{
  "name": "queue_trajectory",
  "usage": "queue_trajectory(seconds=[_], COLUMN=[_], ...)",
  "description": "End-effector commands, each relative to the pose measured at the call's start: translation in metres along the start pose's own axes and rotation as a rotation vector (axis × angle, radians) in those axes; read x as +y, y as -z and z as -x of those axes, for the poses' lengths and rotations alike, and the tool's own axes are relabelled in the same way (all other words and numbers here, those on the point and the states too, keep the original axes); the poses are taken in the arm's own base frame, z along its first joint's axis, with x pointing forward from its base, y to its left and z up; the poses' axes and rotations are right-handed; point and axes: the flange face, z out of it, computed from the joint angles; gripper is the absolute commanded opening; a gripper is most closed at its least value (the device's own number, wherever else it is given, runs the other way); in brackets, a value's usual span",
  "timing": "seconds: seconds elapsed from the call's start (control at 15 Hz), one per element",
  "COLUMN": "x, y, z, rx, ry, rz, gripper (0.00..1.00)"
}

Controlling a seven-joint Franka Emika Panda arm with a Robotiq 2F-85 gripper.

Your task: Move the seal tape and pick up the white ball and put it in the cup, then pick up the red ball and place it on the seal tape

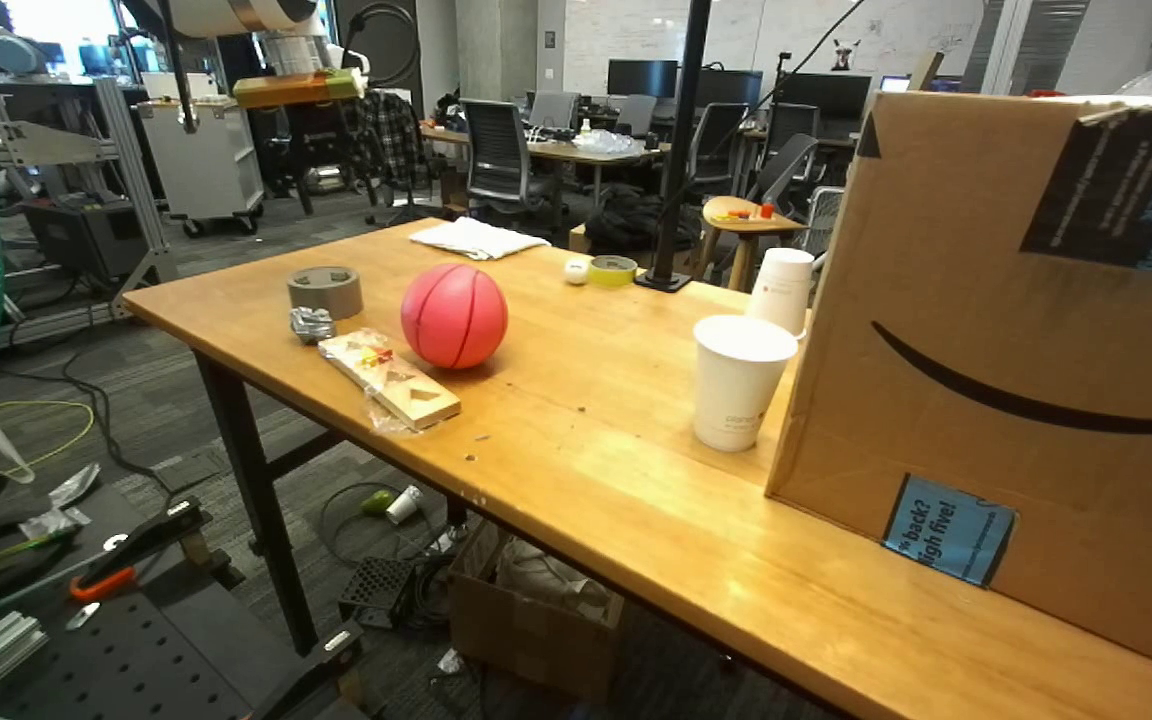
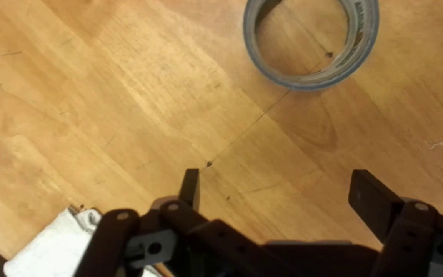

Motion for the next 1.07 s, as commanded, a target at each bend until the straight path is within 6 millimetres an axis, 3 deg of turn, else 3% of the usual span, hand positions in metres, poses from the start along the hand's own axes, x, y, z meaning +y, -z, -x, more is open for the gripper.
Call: queue_trajectory(seconds=[0.0, 0.27, 0.53, 1.0], x=[0.032, 0.069, 0.116, 0.211], y=[0.018, 0.024, 0.014, -0.013], z=[-0.031, -0.058, -0.075, -0.064], rx=[0.041, 0.085, 0.104, 0.101], ry=[0.047, 0.091, 0.104, 0.029], rz=[0.063, 0.112, 0.134, 0.153], gripper=[1.00, 1.00, 1.00, 1.00])
